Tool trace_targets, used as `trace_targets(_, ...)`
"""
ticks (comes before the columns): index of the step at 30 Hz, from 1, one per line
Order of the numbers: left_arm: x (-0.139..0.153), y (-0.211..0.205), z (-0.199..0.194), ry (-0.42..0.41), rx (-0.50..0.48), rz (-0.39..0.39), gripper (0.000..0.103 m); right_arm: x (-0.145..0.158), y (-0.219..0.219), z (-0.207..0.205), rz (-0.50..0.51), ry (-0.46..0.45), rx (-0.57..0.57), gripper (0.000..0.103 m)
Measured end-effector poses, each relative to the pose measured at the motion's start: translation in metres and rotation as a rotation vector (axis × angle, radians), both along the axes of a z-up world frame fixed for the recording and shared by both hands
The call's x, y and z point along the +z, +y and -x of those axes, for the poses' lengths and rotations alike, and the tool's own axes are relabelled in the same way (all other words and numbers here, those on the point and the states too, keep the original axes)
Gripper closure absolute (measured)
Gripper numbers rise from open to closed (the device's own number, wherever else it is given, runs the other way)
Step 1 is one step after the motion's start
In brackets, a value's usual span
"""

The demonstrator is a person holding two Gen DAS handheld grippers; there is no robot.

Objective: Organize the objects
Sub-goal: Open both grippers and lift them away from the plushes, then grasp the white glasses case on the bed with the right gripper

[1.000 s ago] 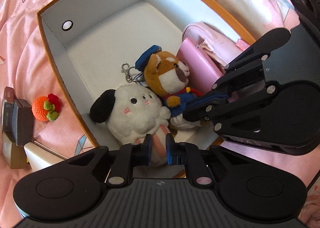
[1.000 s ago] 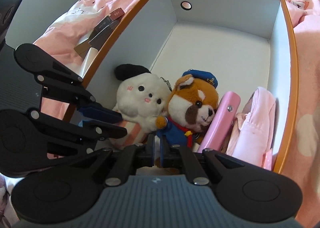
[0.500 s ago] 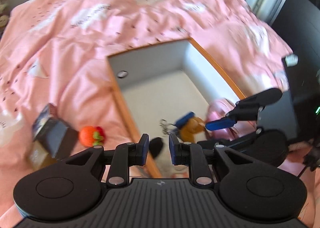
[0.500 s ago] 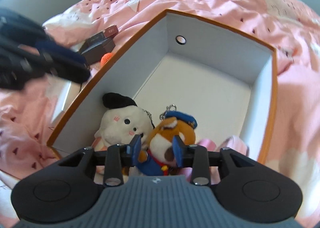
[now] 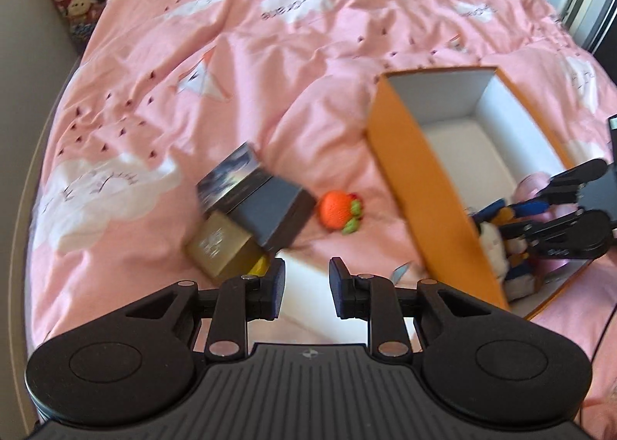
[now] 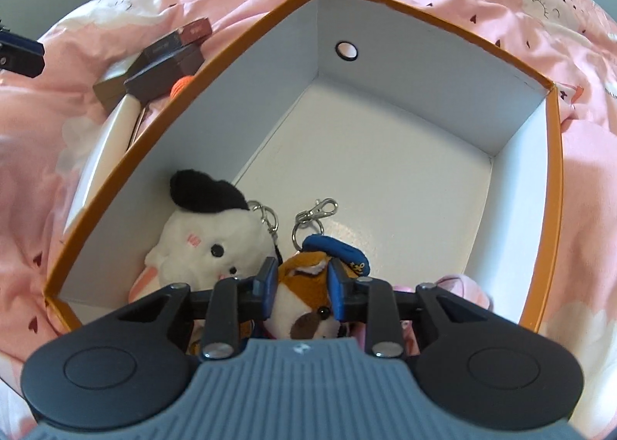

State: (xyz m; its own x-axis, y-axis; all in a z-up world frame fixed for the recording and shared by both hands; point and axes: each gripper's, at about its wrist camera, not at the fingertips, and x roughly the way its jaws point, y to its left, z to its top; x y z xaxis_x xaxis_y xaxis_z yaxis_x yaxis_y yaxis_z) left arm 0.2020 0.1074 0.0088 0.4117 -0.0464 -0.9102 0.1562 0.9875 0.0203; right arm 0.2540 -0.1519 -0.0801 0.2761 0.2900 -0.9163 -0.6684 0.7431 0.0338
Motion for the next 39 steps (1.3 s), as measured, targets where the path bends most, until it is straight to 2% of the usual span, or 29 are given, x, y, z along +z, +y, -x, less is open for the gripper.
trace_targets(4,-0.008,0.015,0.007,0.023,0.013,-0.022,0.074,0.005,0.006,0.003,0.027,-0.033,0.001,0.072)
trace_targets(6,-0.008,0.019,0.011,0.022,0.010,-0.022,0.071,0.016,0.009,0.007,0.029,-0.058,-0.007,0.072)
trace_targets(12,-0.011,0.025,0.018,0.018,-0.017,-0.033,0.067,0.066,0.026,0.029,-0.077,-0.149,0.028,0.072)
trace_targets(17,-0.018,0.028,0.023,0.028,-0.041,-0.034,0.067,0.083,0.073,0.048,-0.151,-0.110,0.147,0.072)
trace_targets(22,-0.028,0.034,0.025,0.046,-0.060,-0.041,0.067,0.059,0.127,0.056,-0.096,-0.051,0.239,0.072)
trace_targets(26,-0.036,0.043,0.024,0.063,-0.071,-0.041,0.067,0.031,0.156,0.047,-0.063,0.056,0.244,0.072)
trace_targets(33,-0.052,0.063,0.015,0.082,-0.062,0.021,0.067,-0.001,0.183,0.019,0.017,0.137,0.221,0.065)
trace_targets(36,-0.060,0.069,0.011,0.103,-0.058,0.049,0.066,-0.011,0.188,0.006,-0.001,0.211,0.194,0.064)
trace_targets(39,-0.069,0.073,0.007,0.119,-0.061,0.045,0.063,-0.020,0.196,0.002,-0.011,0.261,0.192,0.063)
